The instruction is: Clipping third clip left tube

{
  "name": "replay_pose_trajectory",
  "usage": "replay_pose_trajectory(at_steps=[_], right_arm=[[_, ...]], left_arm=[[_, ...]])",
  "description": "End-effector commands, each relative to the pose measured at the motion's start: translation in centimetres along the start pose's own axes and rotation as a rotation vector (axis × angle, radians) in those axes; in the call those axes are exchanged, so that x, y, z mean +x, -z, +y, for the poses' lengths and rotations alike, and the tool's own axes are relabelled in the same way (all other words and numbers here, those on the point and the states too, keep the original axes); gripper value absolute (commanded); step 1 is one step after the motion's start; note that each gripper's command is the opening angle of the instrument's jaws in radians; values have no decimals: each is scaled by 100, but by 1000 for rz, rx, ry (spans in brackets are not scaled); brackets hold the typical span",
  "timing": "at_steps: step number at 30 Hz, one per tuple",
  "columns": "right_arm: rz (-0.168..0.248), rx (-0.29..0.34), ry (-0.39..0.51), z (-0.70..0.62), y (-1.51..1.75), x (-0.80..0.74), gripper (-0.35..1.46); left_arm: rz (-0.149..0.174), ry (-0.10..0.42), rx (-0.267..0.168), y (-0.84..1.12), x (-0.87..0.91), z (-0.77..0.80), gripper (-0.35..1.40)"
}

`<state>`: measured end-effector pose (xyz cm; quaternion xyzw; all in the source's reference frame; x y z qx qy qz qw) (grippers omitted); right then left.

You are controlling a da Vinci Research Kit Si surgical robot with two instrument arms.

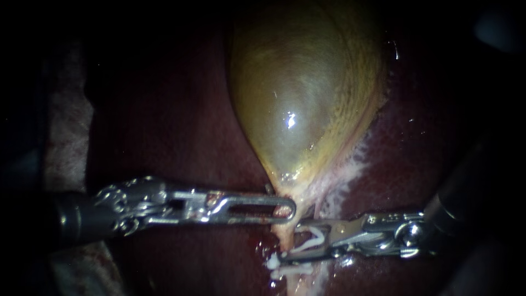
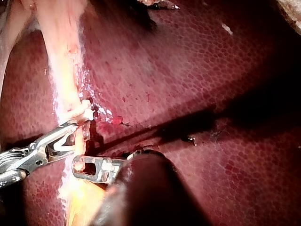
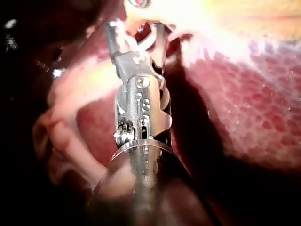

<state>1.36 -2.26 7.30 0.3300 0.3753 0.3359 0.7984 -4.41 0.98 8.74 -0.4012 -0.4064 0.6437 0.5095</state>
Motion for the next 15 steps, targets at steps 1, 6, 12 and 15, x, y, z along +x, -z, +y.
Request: replay_pose_trajectory(at_steps=[1,6,12,15], right_arm=[[0,2,-6,0,-1,1,58],[1,1,-7,0,-8,4,58],[2,0,-20,6,-14,7,58],[3,0,-33,7,-17,9,56]], left_arm=[[0,0,0,0,0,-1,-35],[0,0,0,-1,0,0,-35],[1,0,0,-2,1,0,-35],[1,0,1,-2,1,0,-35]])
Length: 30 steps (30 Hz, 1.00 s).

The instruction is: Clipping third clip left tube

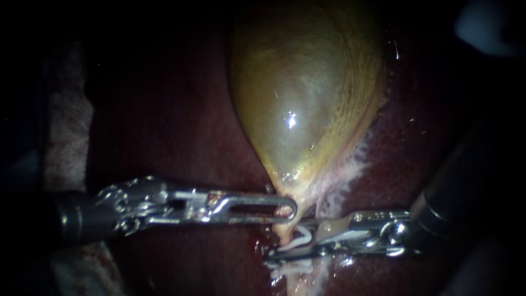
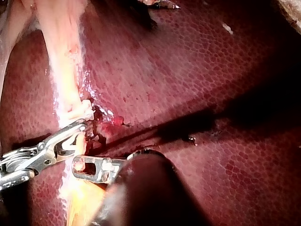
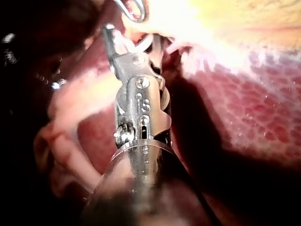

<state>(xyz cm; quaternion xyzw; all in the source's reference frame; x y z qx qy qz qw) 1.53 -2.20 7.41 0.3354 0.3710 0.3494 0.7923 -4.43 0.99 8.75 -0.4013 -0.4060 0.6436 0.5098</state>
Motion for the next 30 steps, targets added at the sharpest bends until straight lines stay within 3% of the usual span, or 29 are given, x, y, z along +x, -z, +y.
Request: replay_pose_trajectory(at_steps=[1,22,25,30], right_arm=[[0,0,-7,0,-1,1,56],[2,5,-48,-1,-11,5,48],[2,6,-59,0,-8,4,39],[-2,20,-70,1,-5,4,3]], left_arm=[[0,0,0,0,0,0,-35],[0,-1,0,-1,0,-1,-35],[0,-1,0,0,0,-1,-35],[0,-1,0,0,0,-1,-35]])
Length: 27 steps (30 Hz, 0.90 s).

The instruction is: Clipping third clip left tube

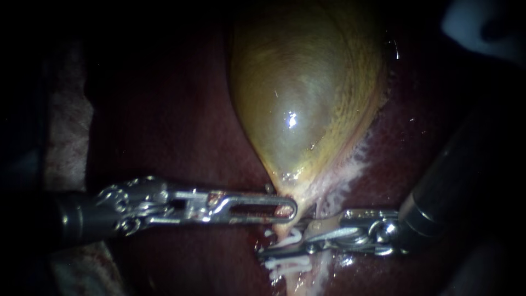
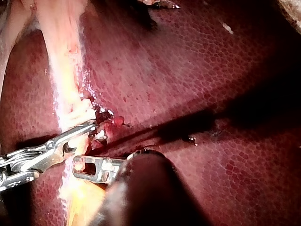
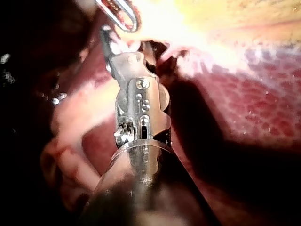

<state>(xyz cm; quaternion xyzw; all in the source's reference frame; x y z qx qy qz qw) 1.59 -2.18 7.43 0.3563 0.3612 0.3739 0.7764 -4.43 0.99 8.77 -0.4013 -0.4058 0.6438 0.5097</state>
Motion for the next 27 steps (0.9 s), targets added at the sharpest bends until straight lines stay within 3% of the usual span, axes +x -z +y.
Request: replay_pose_trajectory(at_steps=[1,9,27], right_arm=[[-1,2,3,0,1,0,-3],[-1,3,-3,0,0,2,-26],[-1,3,-3,1,0,2,-29]], left_arm=[[0,0,-1,0,0,0,-35],[0,0,-1,0,0,-1,-35],[0,-1,-1,0,0,-1,-35]])
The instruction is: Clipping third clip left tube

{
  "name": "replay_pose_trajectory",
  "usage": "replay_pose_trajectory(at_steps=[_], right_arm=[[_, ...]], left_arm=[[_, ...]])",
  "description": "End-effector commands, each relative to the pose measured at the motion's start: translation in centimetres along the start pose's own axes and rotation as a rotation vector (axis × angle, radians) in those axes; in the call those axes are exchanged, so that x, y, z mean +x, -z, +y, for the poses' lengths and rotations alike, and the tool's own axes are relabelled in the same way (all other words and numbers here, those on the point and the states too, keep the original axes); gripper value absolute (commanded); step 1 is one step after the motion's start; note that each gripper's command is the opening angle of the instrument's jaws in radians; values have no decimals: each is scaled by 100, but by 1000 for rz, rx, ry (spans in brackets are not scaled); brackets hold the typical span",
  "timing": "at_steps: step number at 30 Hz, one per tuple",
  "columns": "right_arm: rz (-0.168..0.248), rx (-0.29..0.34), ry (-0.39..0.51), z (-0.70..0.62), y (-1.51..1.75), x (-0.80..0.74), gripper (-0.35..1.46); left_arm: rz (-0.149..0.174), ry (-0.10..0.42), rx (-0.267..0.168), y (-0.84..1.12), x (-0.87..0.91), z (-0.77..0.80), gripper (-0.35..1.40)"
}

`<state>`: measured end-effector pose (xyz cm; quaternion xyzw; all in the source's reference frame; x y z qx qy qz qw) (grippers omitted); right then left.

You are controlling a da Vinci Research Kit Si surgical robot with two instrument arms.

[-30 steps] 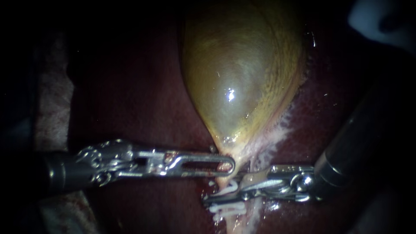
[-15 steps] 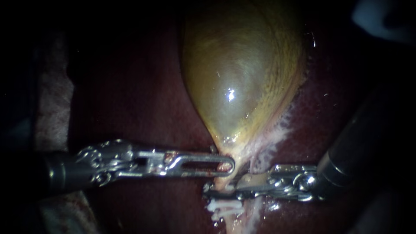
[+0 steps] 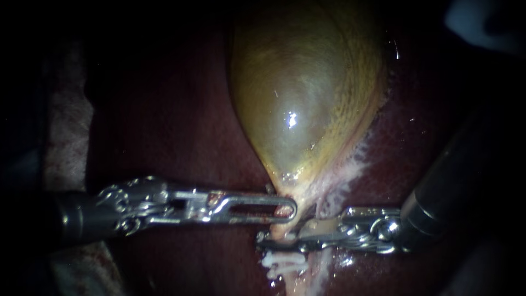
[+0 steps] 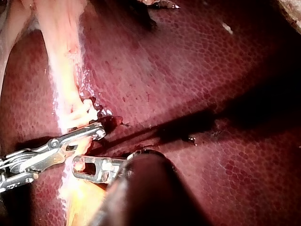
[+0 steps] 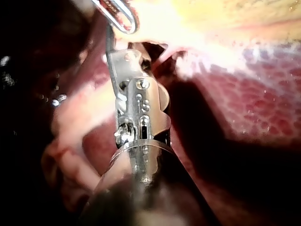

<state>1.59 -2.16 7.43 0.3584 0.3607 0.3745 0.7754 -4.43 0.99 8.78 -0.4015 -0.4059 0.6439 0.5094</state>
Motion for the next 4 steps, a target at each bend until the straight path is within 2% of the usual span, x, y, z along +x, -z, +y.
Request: replay_pose_trajectory(at_steps=[1,4], right_arm=[[0,0,1,0,0,0,-29],[0,1,1,0,0,0,-29]], left_arm=[[0,0,0,0,0,0,-35],[0,0,0,0,0,0,-35]])
